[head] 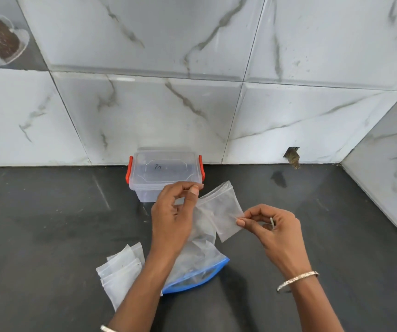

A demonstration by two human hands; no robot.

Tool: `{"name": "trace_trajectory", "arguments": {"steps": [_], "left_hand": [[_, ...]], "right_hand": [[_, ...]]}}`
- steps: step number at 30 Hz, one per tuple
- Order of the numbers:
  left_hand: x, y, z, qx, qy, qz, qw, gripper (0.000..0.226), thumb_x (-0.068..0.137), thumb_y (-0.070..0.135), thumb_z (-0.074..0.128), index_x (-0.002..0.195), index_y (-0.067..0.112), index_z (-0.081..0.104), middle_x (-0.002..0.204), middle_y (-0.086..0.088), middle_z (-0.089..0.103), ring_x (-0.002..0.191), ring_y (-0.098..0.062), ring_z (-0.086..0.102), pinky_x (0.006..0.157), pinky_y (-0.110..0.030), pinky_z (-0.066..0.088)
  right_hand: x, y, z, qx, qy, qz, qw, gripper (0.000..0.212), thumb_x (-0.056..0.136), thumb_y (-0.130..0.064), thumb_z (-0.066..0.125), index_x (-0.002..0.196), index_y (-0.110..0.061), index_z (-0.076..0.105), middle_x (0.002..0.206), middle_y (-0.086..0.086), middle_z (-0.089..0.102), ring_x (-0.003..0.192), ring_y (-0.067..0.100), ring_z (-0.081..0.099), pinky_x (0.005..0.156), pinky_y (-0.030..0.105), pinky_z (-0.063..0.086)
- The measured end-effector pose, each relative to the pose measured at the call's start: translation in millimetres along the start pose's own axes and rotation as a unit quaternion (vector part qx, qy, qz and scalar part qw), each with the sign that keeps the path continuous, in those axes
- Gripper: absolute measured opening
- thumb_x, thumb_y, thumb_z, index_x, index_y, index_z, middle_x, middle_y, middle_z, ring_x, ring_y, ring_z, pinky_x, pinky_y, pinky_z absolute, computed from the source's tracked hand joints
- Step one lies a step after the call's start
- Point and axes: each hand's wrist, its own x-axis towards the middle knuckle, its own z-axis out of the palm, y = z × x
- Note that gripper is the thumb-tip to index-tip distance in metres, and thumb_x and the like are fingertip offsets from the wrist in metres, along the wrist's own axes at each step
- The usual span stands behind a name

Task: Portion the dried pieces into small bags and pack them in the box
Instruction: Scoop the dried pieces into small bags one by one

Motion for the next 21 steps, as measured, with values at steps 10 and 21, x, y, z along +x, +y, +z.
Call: {"name": "trace_trajectory", "arguments": {"steps": [10, 21], "left_hand": [[-30.0, 16.2, -47.0, -0.058, -0.191, -0.145, 0.969, 0.029, 0.079, 0.041, 0.070, 0.102, 0.028, 0.080, 0.102, 0.009, 0.079, 0.097, -0.011, 0.072, 0.077, -0.024, 0.057], [-47.4, 11.2, -63.3, 0.099, -0.197, -0.094, 0.971, 0.023, 0.091, 0.013, 0.073, 0.113, 0.018, 0.078, 0.095, 0.001, 0.079, 0.083, -0.020, 0.075, 0.067, -0.027, 0.061]], "right_hand": [[-48.7, -6.6, -4.4, -0.013, -0.045, -0.030, 0.998, 0.013, 0.069, -0.022, 0.087, 0.067, -0.024, 0.075, 0.069, -0.011, 0.073, 0.052, 0.013, 0.052, 0.054, 0.031, 0.039], [-68.7, -15.6, 11.4, -0.091, -0.004, -0.055, 0.994, 0.014, 0.073, -0.034, 0.084, 0.080, -0.028, 0.074, 0.080, -0.019, 0.072, 0.050, -0.003, 0.051, 0.057, 0.012, 0.035]]}}
